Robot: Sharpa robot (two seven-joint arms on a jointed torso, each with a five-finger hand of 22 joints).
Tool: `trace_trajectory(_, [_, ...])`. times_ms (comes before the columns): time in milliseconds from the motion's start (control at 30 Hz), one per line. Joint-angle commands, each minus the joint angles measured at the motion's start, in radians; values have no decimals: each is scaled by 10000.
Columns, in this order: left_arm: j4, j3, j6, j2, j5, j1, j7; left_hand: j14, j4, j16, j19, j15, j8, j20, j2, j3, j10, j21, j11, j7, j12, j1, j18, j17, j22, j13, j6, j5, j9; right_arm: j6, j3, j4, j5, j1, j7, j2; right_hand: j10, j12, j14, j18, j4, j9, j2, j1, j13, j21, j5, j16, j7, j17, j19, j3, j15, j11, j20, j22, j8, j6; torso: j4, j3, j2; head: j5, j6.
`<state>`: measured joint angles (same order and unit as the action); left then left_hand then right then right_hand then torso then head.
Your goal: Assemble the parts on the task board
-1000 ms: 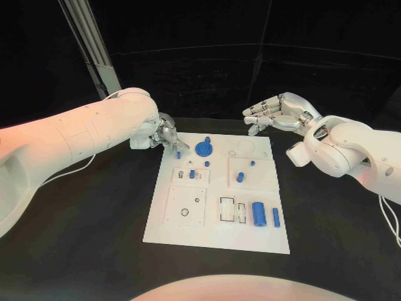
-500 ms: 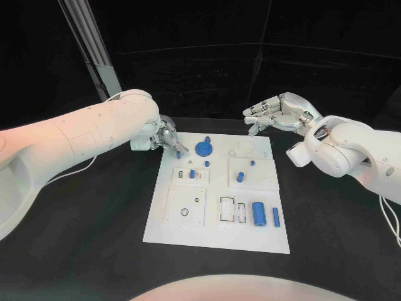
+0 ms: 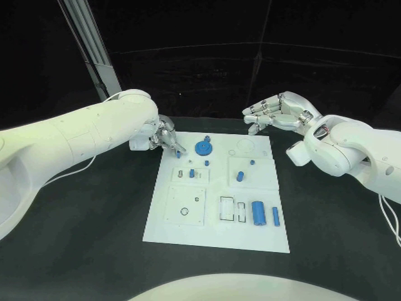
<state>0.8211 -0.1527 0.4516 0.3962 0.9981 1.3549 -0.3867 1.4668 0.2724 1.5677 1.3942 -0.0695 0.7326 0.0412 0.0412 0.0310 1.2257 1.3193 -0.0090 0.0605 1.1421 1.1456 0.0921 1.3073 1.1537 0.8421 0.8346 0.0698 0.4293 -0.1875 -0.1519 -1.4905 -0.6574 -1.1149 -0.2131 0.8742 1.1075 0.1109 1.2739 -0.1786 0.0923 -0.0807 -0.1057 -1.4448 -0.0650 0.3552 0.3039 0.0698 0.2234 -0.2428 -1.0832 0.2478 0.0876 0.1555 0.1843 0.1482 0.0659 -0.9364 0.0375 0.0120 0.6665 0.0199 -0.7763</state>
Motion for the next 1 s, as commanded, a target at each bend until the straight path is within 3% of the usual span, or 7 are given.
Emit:
trace_trajectory(33, [11, 3, -18, -4, 40, 8, -6, 1040, -88, 31, 35, -26, 69, -25, 14, 30, 68, 25, -21, 4, 40, 132, -63, 2635, 16, -15, 43, 3, -15, 68, -5, -25, 45, -18, -56, -1, -69, 67, -55, -33, -4, -9, -8, 57, -12, -59, 9, -33, -15, 9, -28, 40, 16, -30, 61, -9, 27, 45, 16, 7, -9, -13, -13])
trace_trajectory(333, [-1, 2, -77, -40, 39, -17, 113, 1040, -209, 31, 19, -28, 82, -26, 116, 151, 53, 2, -26, 1, 25, 410, -57, 2635, -9, -47, 29, 12, -35, 81, -5, -22, 45, -18, -47, -1, -72, 71, -56, -34, -11, -10, -17, 49, -12, -63, 20, -32, -17, 10, -32, 34, 15, -31, 61, -12, 28, 45, 42, 9, -17, -72, -31])
trace_trajectory(533, [-11, 1, -340, -46, -58, -36, 284, 1040, -467, 31, 10, -51, 76, -43, 541, 633, 32, -14, -57, -33, 2, 941, -52, 2635, -15, -87, -25, 38, -78, 96, -5, -21, 45, -18, -37, -3, -81, 82, -58, -37, -29, -14, -43, 24, -11, -76, 63, -30, -19, 15, -41, 13, 12, -33, 60, -21, 29, 48, 52, 13, -35, -74, -30])
trace_trajectory(633, [15, 1, -444, -40, -118, -41, 395, 1040, -813, 31, 8, -77, 63, -65, 697, 1052, 13, -19, -90, -67, -19, 1418, -50, 2635, -12, -104, -95, 59, -102, 108, -5, -22, 45, -18, -28, 0, -86, 87, -60, -38, -38, -15, -49, 12, -11, -81, 82, -30, -19, 16, -45, 6, 11, -34, 59, -25, 30, 49, 60, 14, -39, -77, -46])
trace_trajectory(700, [49, 1, -472, -25, -206, -44, 448, 1040, -1334, 31, 2, -110, 40, -94, 759, 1652, -37, -28, -125, -97, -76, 2049, -47, 2635, -14, -141, -199, 101, -123, 118, -5, -23, 45, -18, -21, -1, -95, 94, -62, -38, -52, -17, -57, -2, -10, -92, 123, -29, -19, 20, -51, -4, 10, -34, 59, -32, 30, 52, 60, 17, -39, -74, -42])
trace_trajectory(767, [108, 0, -484, 9, -352, -47, 479, 1040, -1602, 31, -2, -85, 47, -95, 692, 2172, -52, -33, -83, -39, -120, 2250, -54, 2635, -10, -169, -248, 86, -132, 134, -5, -23, 45, -18, -12, 1, -101, 98, -64, -38, -61, -18, -60, -11, -9, -98, 150, -29, -19, 22, -55, -9, 10, -34, 58, -36, 30, 54, 61, 20, -48, -82, -56])
trace_trajectory(1000, [388, 1, -634, 227, -625, -49, 478, 1040, -1795, 31, -4, -18, 236, -24, 183, 3658, 27, -45, -50, 24, -122, 1676, -53, 2635, 14, -205, -274, 53, -94, 176, -5, -11, 45, -18, 13, 5, -101, 98, -64, -38, -61, -18, -60, -11, -9, -98, 150, -29, -19, 22, -55, -9, 10, -34, 58, -36, 30, 54, 79, 16, -42, -81, -26])
